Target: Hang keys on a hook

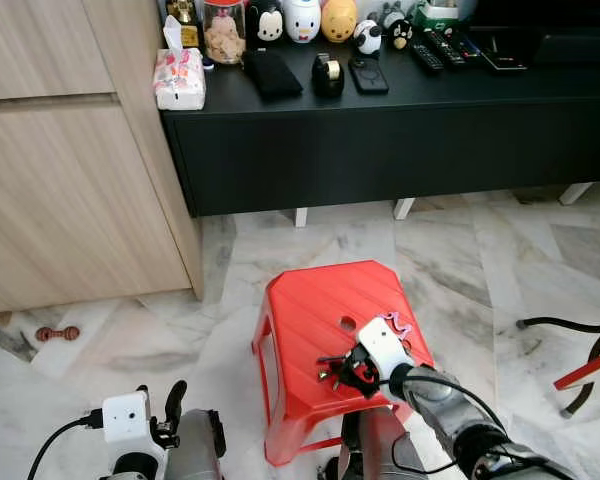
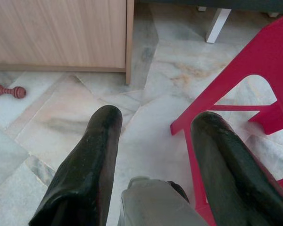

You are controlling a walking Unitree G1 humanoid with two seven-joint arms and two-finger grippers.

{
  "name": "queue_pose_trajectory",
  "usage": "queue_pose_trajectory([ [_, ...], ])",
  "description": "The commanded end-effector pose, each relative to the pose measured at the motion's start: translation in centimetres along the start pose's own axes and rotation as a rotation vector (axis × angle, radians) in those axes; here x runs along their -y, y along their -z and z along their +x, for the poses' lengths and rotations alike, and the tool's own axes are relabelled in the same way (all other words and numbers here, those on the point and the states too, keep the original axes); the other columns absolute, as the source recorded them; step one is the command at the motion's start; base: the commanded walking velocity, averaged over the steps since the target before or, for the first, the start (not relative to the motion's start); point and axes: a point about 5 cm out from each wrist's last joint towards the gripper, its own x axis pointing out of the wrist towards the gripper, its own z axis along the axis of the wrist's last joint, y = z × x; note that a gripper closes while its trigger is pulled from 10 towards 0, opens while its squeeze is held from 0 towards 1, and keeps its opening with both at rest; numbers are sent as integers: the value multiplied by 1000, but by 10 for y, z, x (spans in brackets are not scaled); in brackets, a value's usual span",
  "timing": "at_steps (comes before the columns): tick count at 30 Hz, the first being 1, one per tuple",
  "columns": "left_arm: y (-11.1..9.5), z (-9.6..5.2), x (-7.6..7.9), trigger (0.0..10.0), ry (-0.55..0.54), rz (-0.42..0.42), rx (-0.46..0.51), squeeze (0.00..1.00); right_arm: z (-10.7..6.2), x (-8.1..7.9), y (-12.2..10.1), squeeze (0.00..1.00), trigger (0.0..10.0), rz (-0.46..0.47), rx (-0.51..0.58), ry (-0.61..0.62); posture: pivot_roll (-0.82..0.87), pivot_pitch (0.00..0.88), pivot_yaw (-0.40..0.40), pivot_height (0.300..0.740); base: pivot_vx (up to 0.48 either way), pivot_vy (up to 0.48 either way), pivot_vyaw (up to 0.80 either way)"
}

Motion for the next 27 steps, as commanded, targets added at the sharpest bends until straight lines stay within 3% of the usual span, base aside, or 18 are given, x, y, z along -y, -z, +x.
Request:
queue_pose_trajectory([
  [1, 6, -5, 3, 10000, 5, 6, -32, 0, 0, -3, 3, 0, 10000, -69, -34, -33, 52, 198, -124, 611, 0, 0, 0],
  [9, 6, -11, 4, 10000, -2, 1, -31, 0, 0, -6, 5, 0, 10000, -181, -68, -101, 64, 219, -137, 611, 0, 0, 0],
  [21, 8, -21, 5, 10000, -8, -3, -39, 0, 3, -11, 0, 0, 10000, -259, -83, -141, 77, 242, -144, 611, 0, 0, 0],
  [22, 8, -22, 5, 10000, -11, -2, -41, 0, 4, -12, 0, 0, 8627, -266, -86, -145, 78, 246, -143, 611, 0, 0, 0],
  [23, 8, -22, 4, 10000, -11, -2, -41, 0, 4, -12, 0, 0, 2510, -270, -91, -145, 78, 246, -144, 611, 0, 0, 0],
  [24, 8, -23, 4, 10000, -12, -1, -42, 0, 4, -12, 0, 0, 2510, -273, -94, -143, 78, 246, -144, 611, 0, 0, 0],
  [25, 8, -23, 4, 10000, -12, -1, -43, 0, 4, -12, 0, 0, 0, -278, -98, -141, 79, 247, -143, 611, 0, 0, 0],
  [27, 8, -23, 4, 10000, -13, -1, -45, 0, 4, -12, 2, 0, 0, -281, -109, -140, 79, 247, -142, 611, 0, 0, 0],
])
